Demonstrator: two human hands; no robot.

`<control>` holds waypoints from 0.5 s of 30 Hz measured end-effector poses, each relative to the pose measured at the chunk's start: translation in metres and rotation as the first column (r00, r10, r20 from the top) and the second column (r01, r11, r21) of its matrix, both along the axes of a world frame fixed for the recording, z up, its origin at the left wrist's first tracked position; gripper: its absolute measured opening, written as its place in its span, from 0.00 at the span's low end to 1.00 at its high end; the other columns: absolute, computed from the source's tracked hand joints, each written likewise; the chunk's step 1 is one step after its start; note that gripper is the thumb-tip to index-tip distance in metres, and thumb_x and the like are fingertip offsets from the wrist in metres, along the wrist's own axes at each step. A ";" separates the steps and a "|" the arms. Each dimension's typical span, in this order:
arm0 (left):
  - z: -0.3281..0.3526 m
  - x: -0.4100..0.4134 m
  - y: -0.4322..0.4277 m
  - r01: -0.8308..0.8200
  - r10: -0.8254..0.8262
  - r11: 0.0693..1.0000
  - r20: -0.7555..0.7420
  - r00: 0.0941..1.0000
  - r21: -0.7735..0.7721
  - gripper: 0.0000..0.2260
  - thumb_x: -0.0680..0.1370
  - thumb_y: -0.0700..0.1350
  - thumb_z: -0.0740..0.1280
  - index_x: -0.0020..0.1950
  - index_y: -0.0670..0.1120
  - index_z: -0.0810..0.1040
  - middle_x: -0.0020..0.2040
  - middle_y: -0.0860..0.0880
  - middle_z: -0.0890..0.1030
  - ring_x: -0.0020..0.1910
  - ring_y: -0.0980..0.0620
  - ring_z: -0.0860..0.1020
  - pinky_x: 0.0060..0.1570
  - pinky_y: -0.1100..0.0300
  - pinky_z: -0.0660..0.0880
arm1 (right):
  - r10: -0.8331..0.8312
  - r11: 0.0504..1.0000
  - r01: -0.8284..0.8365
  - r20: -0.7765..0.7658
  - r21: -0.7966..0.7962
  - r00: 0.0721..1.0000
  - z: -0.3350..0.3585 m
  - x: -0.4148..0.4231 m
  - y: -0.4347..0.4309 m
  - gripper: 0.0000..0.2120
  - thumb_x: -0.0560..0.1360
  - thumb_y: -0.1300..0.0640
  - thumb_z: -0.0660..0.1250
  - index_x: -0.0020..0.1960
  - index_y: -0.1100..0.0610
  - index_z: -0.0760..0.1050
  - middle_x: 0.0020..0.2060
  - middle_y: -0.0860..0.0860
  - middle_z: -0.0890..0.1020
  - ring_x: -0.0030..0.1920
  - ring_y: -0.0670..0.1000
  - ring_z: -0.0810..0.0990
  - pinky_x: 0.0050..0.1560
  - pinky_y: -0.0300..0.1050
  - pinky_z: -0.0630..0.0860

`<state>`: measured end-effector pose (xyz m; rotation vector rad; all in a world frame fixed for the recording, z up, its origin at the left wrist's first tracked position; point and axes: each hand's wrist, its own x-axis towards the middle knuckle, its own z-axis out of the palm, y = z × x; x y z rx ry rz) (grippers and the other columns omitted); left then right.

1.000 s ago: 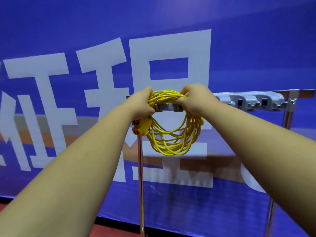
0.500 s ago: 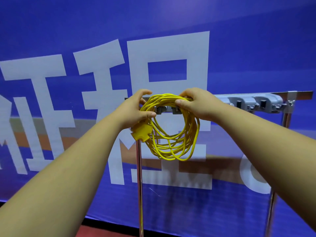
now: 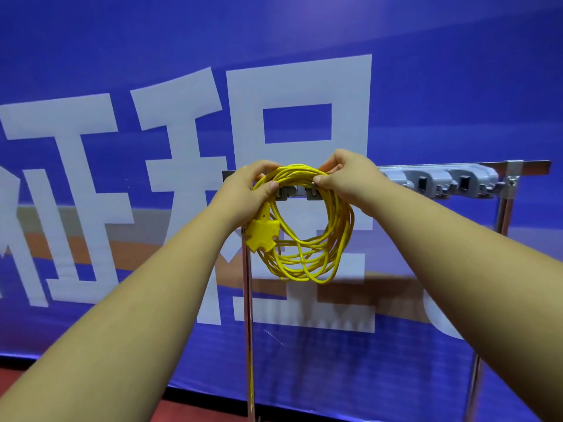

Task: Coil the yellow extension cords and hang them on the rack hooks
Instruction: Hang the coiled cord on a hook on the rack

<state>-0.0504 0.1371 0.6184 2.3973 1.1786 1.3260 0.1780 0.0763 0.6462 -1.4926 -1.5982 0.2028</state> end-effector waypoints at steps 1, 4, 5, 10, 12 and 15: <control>0.000 0.001 -0.001 -0.010 0.010 1.000 0.004 1.000 -0.005 0.14 0.84 0.53 0.66 0.70 0.63 0.74 0.61 0.53 0.79 0.57 0.49 0.79 0.52 0.54 0.82 | 0.028 1.000 -0.028 -0.016 -0.014 0.999 0.000 0.002 -0.002 0.12 0.81 0.51 0.73 0.61 0.52 0.77 0.52 0.53 0.84 0.53 0.54 0.84 0.48 0.49 0.83; 0.005 0.004 -0.003 -0.006 0.011 0.996 0.064 0.998 -0.091 0.13 0.83 0.52 0.68 0.68 0.61 0.76 0.58 0.52 0.80 0.55 0.50 0.80 0.45 0.60 0.79 | 0.112 0.992 -0.113 -0.021 -0.049 0.993 0.001 0.009 -0.010 0.14 0.81 0.50 0.73 0.65 0.51 0.76 0.54 0.50 0.83 0.52 0.49 0.82 0.43 0.43 0.78; 0.008 0.005 -0.005 0.011 0.006 0.989 0.110 0.994 -0.151 0.13 0.83 0.51 0.69 0.67 0.60 0.78 0.59 0.52 0.81 0.56 0.49 0.81 0.47 0.57 0.80 | 0.127 0.991 -0.128 -0.016 -0.044 0.992 0.000 0.012 -0.011 0.15 0.81 0.48 0.72 0.65 0.51 0.77 0.54 0.49 0.83 0.53 0.49 0.82 0.46 0.45 0.78; 0.022 0.008 -0.008 0.100 0.022 0.909 0.284 0.958 -0.406 0.15 0.80 0.43 0.72 0.64 0.57 0.82 0.60 0.49 0.83 0.61 0.44 0.81 0.50 0.52 0.81 | 0.106 0.994 -0.106 0.001 0.007 0.994 -0.001 0.014 -0.009 0.11 0.83 0.50 0.69 0.65 0.50 0.78 0.55 0.50 0.84 0.55 0.52 0.83 0.50 0.47 0.82; 0.024 0.010 -0.009 0.075 0.044 0.904 0.266 0.963 -0.422 0.16 0.81 0.42 0.71 0.66 0.57 0.82 0.63 0.48 0.82 0.63 0.43 0.79 0.56 0.47 0.80 | 0.039 0.997 -0.045 0.111 0.058 0.993 0.000 0.009 -0.006 0.12 0.84 0.51 0.68 0.66 0.51 0.77 0.55 0.50 0.83 0.53 0.51 0.82 0.42 0.41 0.77; 0.026 0.015 -0.011 0.026 0.082 0.915 0.248 0.965 -0.402 0.16 0.81 0.42 0.71 0.67 0.55 0.82 0.64 0.47 0.81 0.64 0.42 0.78 0.62 0.43 0.79 | -0.087 0.984 0.033 0.313 0.172 0.946 -0.004 0.002 -0.001 0.13 0.85 0.50 0.65 0.67 0.52 0.75 0.58 0.52 0.81 0.53 0.53 0.80 0.45 0.44 0.73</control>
